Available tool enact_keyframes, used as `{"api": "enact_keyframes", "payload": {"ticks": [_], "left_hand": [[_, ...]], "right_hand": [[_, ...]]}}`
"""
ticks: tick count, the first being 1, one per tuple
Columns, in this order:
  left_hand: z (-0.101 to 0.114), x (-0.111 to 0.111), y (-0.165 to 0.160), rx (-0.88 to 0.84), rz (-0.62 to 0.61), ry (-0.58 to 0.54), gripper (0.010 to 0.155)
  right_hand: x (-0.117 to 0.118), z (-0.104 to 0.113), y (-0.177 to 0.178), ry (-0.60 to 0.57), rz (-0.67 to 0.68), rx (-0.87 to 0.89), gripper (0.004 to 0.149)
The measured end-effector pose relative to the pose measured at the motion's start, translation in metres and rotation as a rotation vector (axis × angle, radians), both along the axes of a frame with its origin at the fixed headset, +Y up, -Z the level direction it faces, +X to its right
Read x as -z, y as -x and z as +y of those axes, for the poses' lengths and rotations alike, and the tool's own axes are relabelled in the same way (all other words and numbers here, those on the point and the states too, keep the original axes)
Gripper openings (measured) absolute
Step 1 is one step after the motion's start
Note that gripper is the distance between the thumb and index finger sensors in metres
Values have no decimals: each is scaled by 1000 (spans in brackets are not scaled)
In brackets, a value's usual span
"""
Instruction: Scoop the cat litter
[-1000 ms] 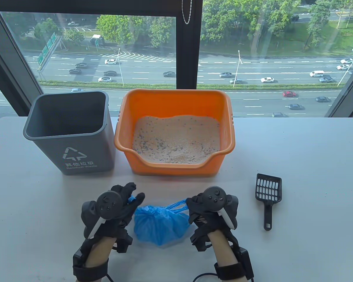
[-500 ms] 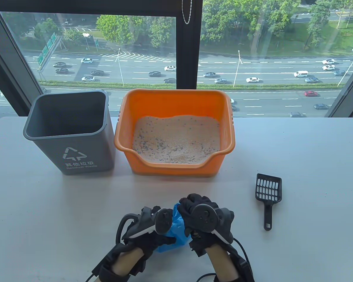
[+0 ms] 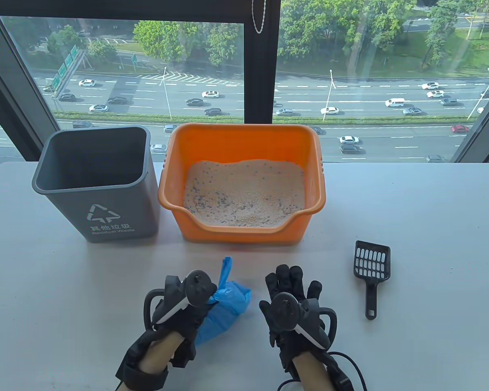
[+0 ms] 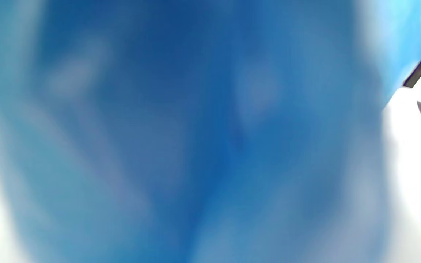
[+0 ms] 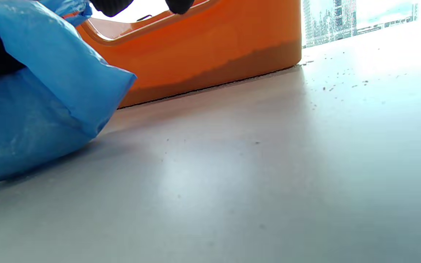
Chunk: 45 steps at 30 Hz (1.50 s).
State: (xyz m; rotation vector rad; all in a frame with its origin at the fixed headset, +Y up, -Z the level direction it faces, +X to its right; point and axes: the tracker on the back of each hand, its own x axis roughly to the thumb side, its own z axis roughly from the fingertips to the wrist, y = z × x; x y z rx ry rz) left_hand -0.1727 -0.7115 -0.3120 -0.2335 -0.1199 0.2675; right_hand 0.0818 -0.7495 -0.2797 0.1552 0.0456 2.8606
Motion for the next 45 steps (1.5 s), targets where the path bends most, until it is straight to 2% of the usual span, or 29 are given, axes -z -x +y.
{"api": "enact_keyframes", "payload": {"ticks": [4, 9, 16, 21, 23, 26, 29, 32, 34, 36, 41, 45], "left_hand": [[32, 2, 29, -130, 91, -65, 41], [83, 4, 84, -370, 187, -54, 42], [163, 5, 145, -592, 354, -214, 44], [212, 33, 153, -661, 467, -345, 46], [221, 50, 154, -681, 552, -382, 47], [221, 80, 156, -711, 647, -393, 48], [211, 109, 159, -766, 710, -400, 48], [202, 130, 163, -806, 713, -429, 49], [193, 143, 164, -791, 723, -410, 50], [178, 156, 163, -744, 727, -354, 51], [150, 175, 164, -525, 794, -306, 51], [149, 180, 150, -345, 766, -317, 54]], "right_hand": [[1, -1, -2, 18, -19, -10, 67], [2, -3, -3, 77, -35, -29, 69], [-1, -3, -2, 143, -50, -44, 73], [-2, -2, 1, 167, -47, -54, 76], [-1, -2, 1, 166, -48, -53, 76], [-1, -2, -1, 170, -53, -46, 76], [-1, 0, -2, 165, -59, -41, 76], [0, 0, -2, 179, -63, -33, 76], [0, 0, -2, 186, -64, -30, 76], [1, -1, -3, 192, -66, -31, 76], [2, -4, -4, 213, -82, -37, 76], [4, -5, -6, 235, -115, -55, 76]]}}
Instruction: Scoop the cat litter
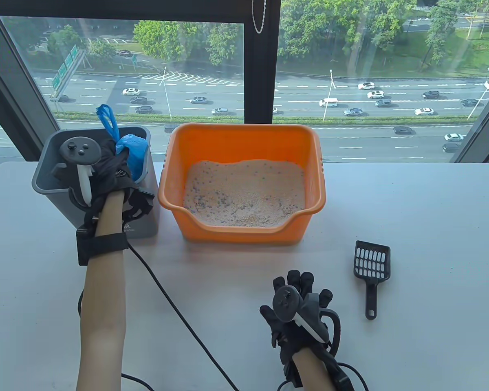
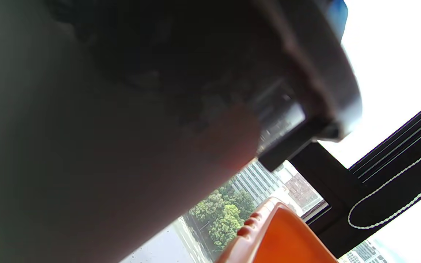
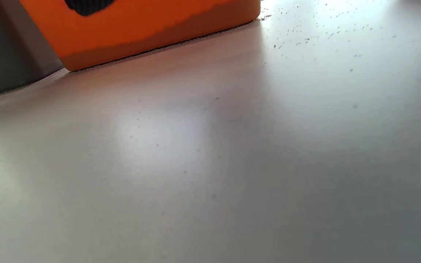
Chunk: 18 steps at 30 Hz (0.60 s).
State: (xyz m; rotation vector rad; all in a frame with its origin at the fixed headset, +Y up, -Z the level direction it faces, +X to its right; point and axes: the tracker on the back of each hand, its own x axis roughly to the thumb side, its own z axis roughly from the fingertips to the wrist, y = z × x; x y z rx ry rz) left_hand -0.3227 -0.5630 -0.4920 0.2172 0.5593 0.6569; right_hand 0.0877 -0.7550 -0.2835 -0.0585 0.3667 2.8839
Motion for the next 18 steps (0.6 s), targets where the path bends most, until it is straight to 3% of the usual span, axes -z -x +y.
{"api": "enact_keyframes", "payload": {"ticks": [3, 7, 12, 18], "left_hand": [[-1, 2, -6, 83, -22, 27, 68], [-5, 0, -4, 20, -114, -11, 74], [-5, -1, -4, 35, -163, 4, 71], [-5, -8, -6, 41, -208, -59, 71]], "right_hand": [[1, 0, -1, -1, -7, 5, 76], [0, 1, -3, -6, -19, 5, 76], [0, 0, -3, 2, -16, 13, 76], [-2, 4, -2, -7, -4, 32, 76]]}}
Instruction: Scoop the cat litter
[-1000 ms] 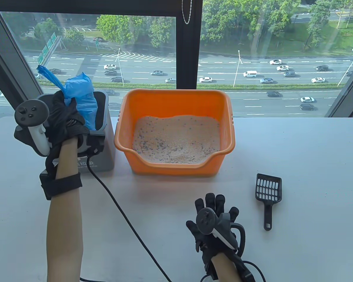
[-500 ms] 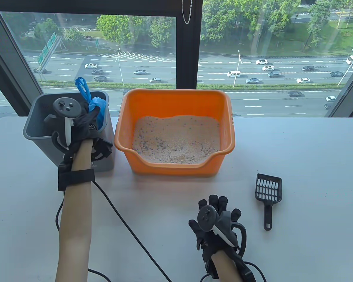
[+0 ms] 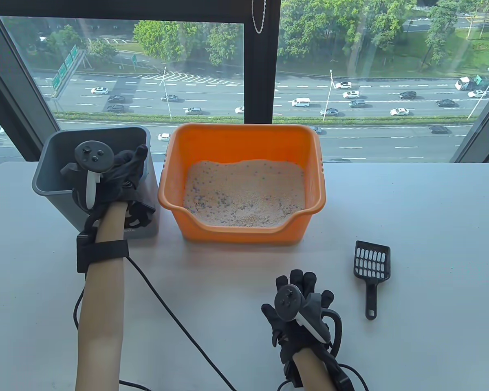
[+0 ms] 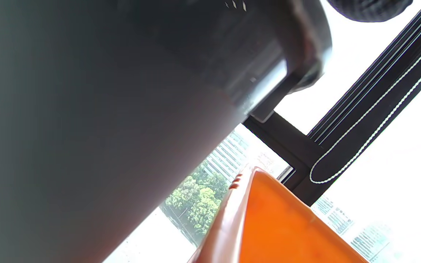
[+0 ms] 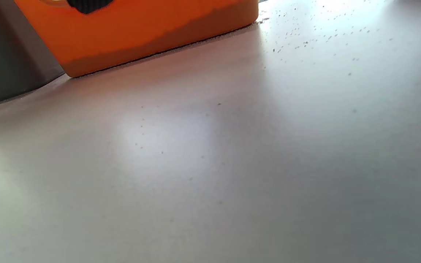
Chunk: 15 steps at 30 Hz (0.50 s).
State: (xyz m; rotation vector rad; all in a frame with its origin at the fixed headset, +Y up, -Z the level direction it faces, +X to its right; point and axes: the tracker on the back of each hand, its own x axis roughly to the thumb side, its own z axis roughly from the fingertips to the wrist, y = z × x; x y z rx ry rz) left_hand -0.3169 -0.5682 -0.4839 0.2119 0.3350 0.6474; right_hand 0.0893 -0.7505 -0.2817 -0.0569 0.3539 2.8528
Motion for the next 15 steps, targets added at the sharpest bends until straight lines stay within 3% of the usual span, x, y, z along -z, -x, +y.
{"api": "enact_keyframes", "payload": {"ticks": [6, 9, 15], "left_hand": [[10, -26, -10, 74, -104, -94, 77], [13, -50, -24, 181, -152, -96, 79], [-11, -103, -54, 300, -274, -78, 82]], "right_hand": [[-1, 3, 2, -5, 19, 24, 76], [-2, 3, 4, -3, 32, 30, 76], [-5, 9, 10, -85, 72, 56, 75]]}}
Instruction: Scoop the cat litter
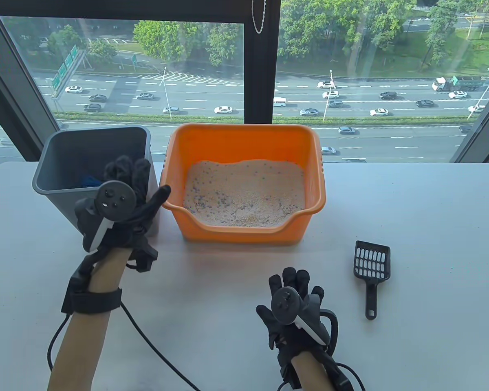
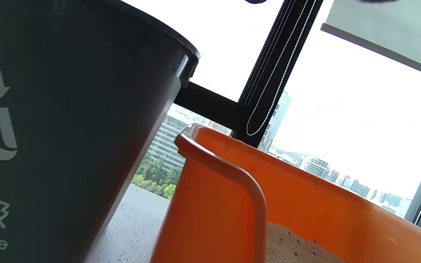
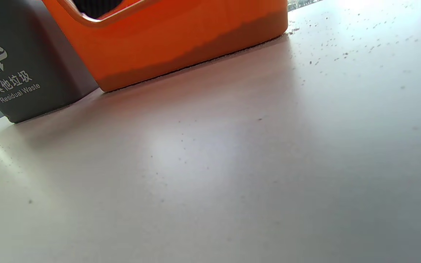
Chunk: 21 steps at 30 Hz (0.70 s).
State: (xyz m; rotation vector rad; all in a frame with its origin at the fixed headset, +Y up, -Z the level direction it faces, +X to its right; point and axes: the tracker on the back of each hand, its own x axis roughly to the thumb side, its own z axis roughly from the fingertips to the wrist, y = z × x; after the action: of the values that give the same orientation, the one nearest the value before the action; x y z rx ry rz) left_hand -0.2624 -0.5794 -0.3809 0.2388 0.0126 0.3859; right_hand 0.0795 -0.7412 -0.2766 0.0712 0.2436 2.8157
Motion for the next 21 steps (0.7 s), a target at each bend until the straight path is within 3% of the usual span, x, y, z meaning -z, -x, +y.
{"api": "enact_keyframes", "payload": {"ticks": [6, 12, 16, 21], "left_hand": [[-50, -53, -29, 102, -112, 91, 83], [-90, -92, -49, 169, -190, 162, 87], [-114, -111, -51, 172, -215, 231, 88], [-141, -122, -55, 314, -227, 330, 92]], "right_hand": [[-2, 1, 7, -43, 50, -18, 76], [-5, 0, 14, -34, 103, -50, 85], [-5, -1, 18, -51, 122, -119, 90], [-3, -7, 18, -32, 123, -159, 95]]}}
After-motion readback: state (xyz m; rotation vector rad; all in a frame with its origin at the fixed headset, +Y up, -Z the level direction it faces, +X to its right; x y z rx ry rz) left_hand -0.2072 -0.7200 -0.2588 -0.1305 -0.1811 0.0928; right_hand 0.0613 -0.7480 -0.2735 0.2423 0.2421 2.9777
